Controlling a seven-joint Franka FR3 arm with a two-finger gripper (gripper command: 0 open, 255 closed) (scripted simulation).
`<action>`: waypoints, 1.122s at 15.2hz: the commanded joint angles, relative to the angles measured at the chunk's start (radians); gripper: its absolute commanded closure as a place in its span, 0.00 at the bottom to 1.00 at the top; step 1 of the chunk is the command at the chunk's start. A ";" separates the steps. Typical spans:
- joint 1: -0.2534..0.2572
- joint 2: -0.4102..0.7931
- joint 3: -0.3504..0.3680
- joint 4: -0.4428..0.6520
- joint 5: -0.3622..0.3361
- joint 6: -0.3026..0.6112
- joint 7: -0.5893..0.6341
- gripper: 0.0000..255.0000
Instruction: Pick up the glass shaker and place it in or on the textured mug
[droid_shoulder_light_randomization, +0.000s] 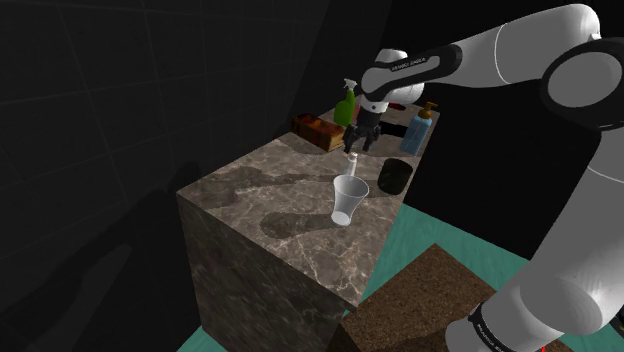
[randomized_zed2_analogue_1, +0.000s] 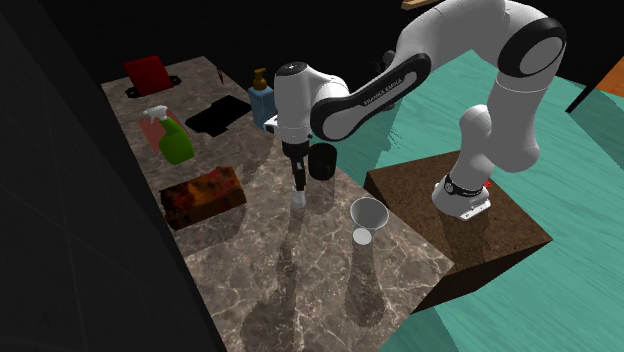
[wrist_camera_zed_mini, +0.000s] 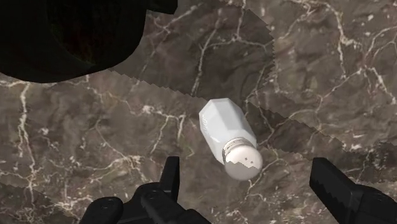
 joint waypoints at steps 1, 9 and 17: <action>-0.001 0.014 0.001 -0.009 0.004 0.023 -0.003 0.00; 0.000 0.035 0.003 -0.030 0.009 0.065 -0.007 0.00; 0.000 0.035 0.003 -0.030 0.009 0.065 -0.006 1.00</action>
